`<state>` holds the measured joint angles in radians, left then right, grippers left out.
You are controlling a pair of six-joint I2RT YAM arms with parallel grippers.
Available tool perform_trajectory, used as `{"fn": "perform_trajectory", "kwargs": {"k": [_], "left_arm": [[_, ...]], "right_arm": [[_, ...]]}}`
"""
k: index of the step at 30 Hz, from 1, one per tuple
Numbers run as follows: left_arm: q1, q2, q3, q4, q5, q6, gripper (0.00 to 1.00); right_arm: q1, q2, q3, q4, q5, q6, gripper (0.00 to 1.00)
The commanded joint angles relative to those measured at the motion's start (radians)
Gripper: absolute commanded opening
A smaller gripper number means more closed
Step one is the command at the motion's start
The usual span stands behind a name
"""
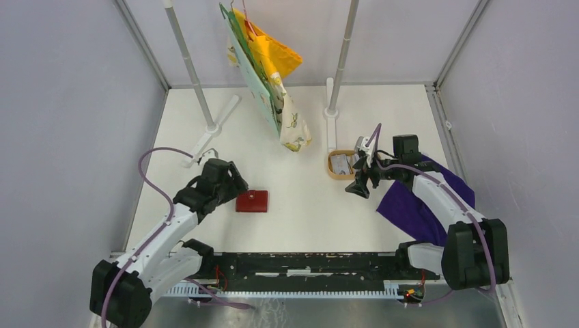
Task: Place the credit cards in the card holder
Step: Move the card holder to the center of the board.
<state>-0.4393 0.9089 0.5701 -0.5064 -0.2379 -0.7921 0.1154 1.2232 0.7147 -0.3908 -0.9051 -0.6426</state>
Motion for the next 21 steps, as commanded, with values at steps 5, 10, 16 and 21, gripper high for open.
{"fn": "perform_trajectory", "kwargs": {"k": [5,10,16,21], "left_arm": [[0.227,0.079,-0.070,0.127,0.318,0.089,0.64],[0.261,0.192,-0.083,0.182,0.401,0.104,0.56],[0.264,0.240,-0.108,0.231,0.452,0.094,0.41],[0.264,0.237,-0.152,0.293,0.509,0.054,0.17]], "right_arm": [[-0.003,0.021,-0.012,0.065,-0.054,0.042,0.98],[-0.003,0.012,-0.033,0.079,-0.061,0.048,0.98],[-0.004,0.009,-0.043,0.082,-0.061,0.048,0.98],[-0.003,0.017,-0.043,0.079,-0.084,0.047,0.98]]}}
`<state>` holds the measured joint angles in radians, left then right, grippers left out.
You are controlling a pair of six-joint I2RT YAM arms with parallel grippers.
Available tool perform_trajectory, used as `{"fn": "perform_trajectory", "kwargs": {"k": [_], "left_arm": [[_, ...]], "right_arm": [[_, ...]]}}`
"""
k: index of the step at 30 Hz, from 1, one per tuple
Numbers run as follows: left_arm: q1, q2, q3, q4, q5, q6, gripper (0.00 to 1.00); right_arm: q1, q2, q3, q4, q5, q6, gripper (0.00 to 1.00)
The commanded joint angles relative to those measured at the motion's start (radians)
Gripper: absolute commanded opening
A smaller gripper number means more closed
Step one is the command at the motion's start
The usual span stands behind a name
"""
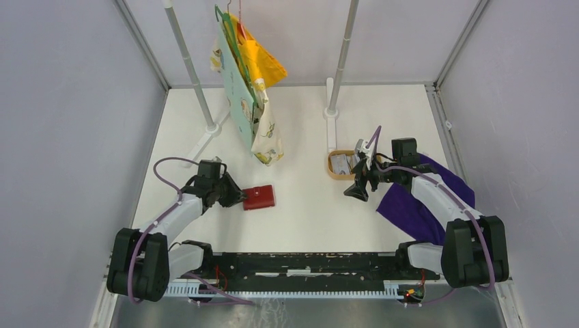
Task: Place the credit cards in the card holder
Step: Move the card holder to the center of the board, then open the card holder at the center of the board.
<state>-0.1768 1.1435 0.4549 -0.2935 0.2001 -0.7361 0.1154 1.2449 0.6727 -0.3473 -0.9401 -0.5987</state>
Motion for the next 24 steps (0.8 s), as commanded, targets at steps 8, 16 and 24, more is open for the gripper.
{"fn": "perform_trajectory", "kwargs": {"k": [8,16,24], "left_arm": [[-0.040,-0.066,-0.110,0.282,0.160,-0.114,0.02],[-0.335,0.158,0.004,0.495,0.174,-0.010,0.02],[-0.482,0.419,0.193,0.574,0.219,0.044,0.02]], "right_arm": [[0.062,0.026,0.004,0.039,-0.122,-0.013,0.98],[0.263,0.097,0.064,-0.081,-0.142,-0.375,0.96],[0.417,0.185,0.131,0.004,0.078,-0.330,0.61]]}}
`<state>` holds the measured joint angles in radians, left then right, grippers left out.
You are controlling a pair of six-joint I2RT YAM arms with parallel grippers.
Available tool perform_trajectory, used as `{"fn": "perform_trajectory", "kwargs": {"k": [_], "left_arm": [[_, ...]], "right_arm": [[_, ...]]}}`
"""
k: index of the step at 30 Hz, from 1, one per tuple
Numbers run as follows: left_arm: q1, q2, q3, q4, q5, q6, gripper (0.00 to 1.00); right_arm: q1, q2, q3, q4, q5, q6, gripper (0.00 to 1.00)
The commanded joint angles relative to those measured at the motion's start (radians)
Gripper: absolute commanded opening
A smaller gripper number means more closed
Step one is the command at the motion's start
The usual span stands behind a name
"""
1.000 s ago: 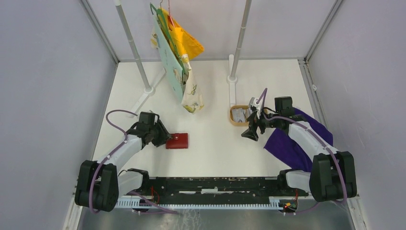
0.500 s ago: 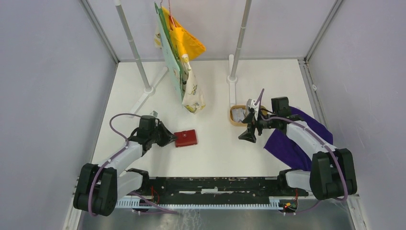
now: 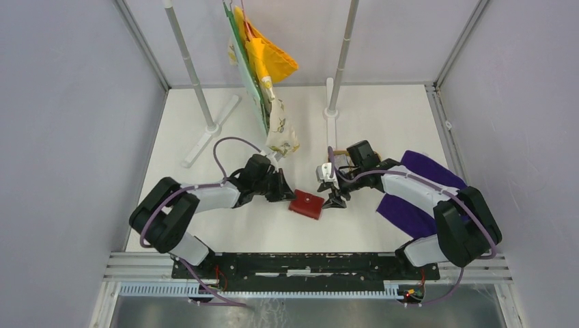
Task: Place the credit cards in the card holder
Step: Open the card holder at the center of the board.
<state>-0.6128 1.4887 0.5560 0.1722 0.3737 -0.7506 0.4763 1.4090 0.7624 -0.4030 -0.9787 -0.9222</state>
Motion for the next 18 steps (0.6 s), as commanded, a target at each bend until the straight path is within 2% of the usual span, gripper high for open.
{"fn": "perform_trajectory", "kwargs": {"k": [1,4,7,18], "left_arm": [[-0.060,0.094,0.108,0.111,0.048,0.060,0.02],[-0.093,0.134,0.139,0.120,0.049,0.056,0.02],[-0.108,0.145,0.143,0.135,0.047,0.046,0.02],[-0.120,0.156,0.137,0.151,0.048,0.036,0.02]], "right_arm": [[0.073,0.025,0.037,0.080,0.139,0.017,0.58],[0.113,0.029,0.002,0.143,0.227,0.076,0.49],[0.136,0.036,-0.032,0.178,0.299,0.112,0.45],[0.180,0.041,-0.096,0.210,0.394,0.155,0.45]]}}
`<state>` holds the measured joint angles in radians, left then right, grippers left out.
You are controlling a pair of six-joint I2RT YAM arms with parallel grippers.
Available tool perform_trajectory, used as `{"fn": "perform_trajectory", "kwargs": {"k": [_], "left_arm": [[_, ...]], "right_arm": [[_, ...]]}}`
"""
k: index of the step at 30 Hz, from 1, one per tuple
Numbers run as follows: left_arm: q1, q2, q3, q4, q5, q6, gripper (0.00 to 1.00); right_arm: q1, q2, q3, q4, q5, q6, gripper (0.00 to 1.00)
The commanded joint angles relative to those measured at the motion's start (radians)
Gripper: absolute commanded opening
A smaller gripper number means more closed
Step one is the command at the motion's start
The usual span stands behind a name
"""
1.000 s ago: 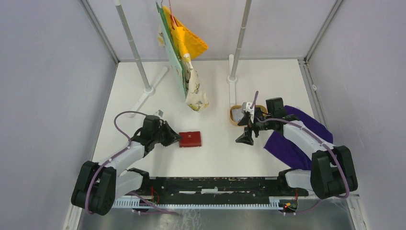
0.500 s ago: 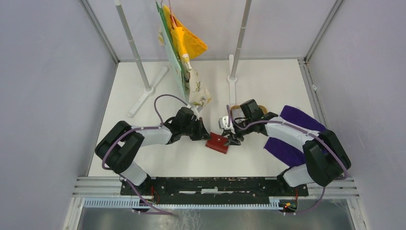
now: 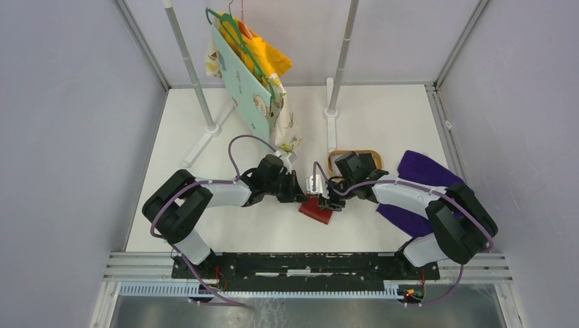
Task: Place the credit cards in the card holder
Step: Open the card holder at the center of the board.
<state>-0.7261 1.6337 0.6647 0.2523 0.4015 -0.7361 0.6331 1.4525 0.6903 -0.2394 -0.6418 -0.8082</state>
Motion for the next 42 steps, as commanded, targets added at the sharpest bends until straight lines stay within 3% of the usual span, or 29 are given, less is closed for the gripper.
{"fn": "perform_trajectory", "kwargs": {"k": [1,9,16,19,27,30,35,39,40,42], "left_arm": [[-0.008,0.012,0.027,0.071,0.021,0.021,0.02],[-0.018,0.013,0.018,0.085,0.030,0.020,0.02],[-0.020,0.015,0.012,0.094,0.039,0.020,0.02],[-0.022,0.018,0.011,0.094,0.040,0.021,0.02],[-0.023,0.010,-0.009,0.086,0.026,0.031,0.02],[-0.022,0.009,-0.016,0.071,0.014,0.044,0.02],[-0.022,0.008,-0.021,0.056,-0.003,0.062,0.02],[-0.021,0.002,0.026,0.006,-0.016,0.076,0.02],[-0.021,0.002,0.048,-0.012,-0.018,0.080,0.04],[-0.021,0.000,0.086,-0.044,-0.021,0.081,0.19]], "right_arm": [[0.026,0.001,-0.026,0.057,0.073,0.050,0.46],[0.033,0.052,0.024,0.070,0.126,0.130,0.44],[0.048,0.061,0.009,0.078,0.170,0.146,0.36],[0.048,0.072,0.016,0.069,0.194,0.149,0.30],[0.042,0.030,0.005,0.071,0.262,0.168,0.01],[0.014,-0.012,-0.010,0.084,0.263,0.202,0.00],[-0.079,-0.063,-0.035,0.113,0.154,0.288,0.00],[-0.155,-0.112,-0.082,0.187,-0.043,0.400,0.00],[-0.171,-0.125,-0.097,0.214,-0.078,0.441,0.00],[-0.217,-0.146,-0.120,0.264,-0.150,0.509,0.00]]}}
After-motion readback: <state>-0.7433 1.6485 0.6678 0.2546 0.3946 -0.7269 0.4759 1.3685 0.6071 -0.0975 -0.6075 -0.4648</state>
